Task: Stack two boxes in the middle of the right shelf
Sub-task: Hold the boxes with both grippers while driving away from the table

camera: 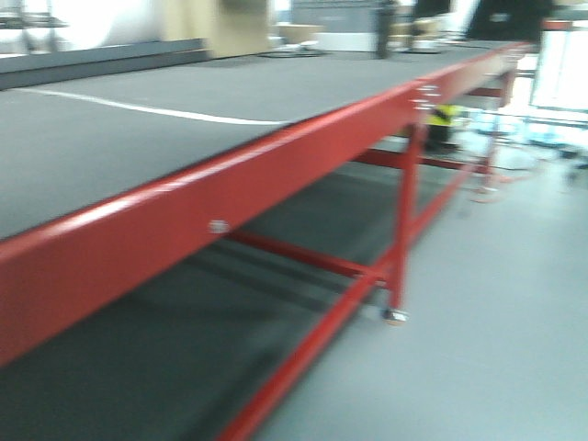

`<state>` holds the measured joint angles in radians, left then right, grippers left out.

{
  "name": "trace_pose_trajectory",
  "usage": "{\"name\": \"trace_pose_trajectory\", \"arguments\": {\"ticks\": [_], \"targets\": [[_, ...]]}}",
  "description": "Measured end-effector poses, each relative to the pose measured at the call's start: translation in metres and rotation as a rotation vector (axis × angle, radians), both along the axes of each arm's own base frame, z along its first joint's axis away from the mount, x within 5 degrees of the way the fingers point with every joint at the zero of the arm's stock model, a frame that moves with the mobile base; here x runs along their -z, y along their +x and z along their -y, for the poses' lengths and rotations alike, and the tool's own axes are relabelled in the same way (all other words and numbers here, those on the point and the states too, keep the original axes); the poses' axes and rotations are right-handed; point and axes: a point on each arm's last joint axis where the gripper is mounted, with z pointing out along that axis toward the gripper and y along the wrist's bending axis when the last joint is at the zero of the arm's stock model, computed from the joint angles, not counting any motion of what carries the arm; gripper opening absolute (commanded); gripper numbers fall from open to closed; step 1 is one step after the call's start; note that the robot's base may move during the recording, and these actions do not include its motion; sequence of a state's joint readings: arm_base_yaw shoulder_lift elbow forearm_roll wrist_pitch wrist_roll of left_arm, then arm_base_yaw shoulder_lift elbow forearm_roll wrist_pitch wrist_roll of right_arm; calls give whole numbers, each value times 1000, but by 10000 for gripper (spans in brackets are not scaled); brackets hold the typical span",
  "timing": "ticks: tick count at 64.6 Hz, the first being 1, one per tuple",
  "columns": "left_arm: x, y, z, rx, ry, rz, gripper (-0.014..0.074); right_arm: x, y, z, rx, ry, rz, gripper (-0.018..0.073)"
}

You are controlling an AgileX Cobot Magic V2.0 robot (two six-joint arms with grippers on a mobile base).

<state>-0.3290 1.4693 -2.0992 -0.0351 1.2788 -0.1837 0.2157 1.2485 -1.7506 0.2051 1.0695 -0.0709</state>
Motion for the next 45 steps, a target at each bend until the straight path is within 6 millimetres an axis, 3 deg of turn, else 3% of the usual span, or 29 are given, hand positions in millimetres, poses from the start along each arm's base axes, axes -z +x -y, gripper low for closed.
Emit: {"name": "trace_pose_trajectory", "arguments": {"ticks": [45], "targets": [[0,0,0,0,0,0,-111,0,0,0,0,0,0,-153]]}}
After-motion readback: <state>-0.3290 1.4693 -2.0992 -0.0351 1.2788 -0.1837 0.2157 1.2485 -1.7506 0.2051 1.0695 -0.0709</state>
